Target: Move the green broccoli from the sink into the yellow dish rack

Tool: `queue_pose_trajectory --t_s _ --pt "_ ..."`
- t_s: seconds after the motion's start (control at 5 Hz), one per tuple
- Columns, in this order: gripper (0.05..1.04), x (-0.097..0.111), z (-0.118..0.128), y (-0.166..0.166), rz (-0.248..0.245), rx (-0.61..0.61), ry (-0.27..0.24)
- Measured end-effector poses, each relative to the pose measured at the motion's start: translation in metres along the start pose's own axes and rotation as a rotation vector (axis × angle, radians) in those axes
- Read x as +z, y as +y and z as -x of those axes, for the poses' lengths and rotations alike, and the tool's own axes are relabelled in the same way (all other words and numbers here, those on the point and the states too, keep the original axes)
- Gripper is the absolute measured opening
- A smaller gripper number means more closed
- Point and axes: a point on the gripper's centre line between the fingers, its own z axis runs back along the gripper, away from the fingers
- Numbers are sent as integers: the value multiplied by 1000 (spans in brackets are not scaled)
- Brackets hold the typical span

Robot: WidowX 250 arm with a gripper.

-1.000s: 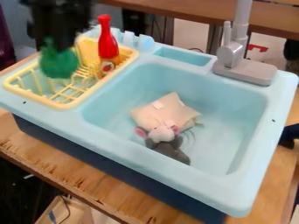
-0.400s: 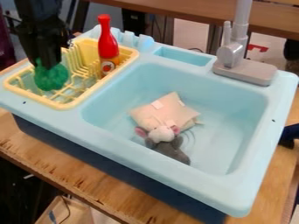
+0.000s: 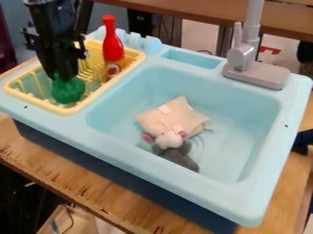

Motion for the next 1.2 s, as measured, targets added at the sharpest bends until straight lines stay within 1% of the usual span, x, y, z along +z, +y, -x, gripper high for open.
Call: queue_pose_trajectory --t_s 0.2,0.4,0.6,0.8,1.0,1.2 --pt "310 -11 0 3 7 36 76" --pt "352 -14 -1 -7 -11 10 119" --pt "651 -7 -3 -19 -35 -7 155" --pt "936 29 -6 -28 -76 -21 103" --pt "1005 86 12 -44 -170 -60 -17" --pt "1000 111 39 -75 -166 -157 -77"
